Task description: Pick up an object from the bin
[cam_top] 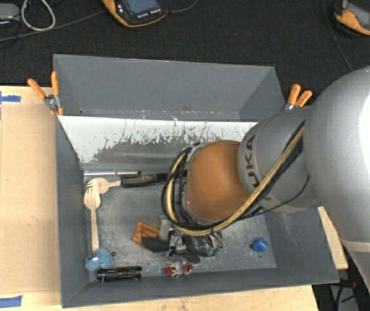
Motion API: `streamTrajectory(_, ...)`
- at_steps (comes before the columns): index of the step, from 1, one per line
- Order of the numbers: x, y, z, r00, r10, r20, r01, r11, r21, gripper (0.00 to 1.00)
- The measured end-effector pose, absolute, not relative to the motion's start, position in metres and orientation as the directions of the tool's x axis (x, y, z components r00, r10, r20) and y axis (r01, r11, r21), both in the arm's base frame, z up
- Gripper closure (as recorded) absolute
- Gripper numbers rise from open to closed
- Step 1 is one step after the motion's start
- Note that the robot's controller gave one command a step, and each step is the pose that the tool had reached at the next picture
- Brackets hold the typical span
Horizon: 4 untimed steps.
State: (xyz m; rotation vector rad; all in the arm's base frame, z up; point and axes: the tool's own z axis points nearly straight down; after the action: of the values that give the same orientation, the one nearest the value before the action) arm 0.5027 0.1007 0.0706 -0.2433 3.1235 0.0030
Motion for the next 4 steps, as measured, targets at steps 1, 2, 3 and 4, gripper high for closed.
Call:
streamTrajectory(1, 0.502, 0.103, 0.074, -0.978, -0.209, -0.008, -0.209, 0.978, 0.000, 1.00)
streamTrajectory(2, 0.500, 0.104, 0.072, -0.982, -0.186, -0.008, -0.186, 0.983, 0.001, 1.00)
streamTrajectory(3, 0.500, 0.104, 0.078, -0.974, -0.228, -0.008, -0.228, 0.974, 0.001, 1.00)
streamTrajectory(4, 0.496, 0.105, 0.137, -0.976, -0.219, -0.002, -0.219, 0.976, 0.001, 1.00)
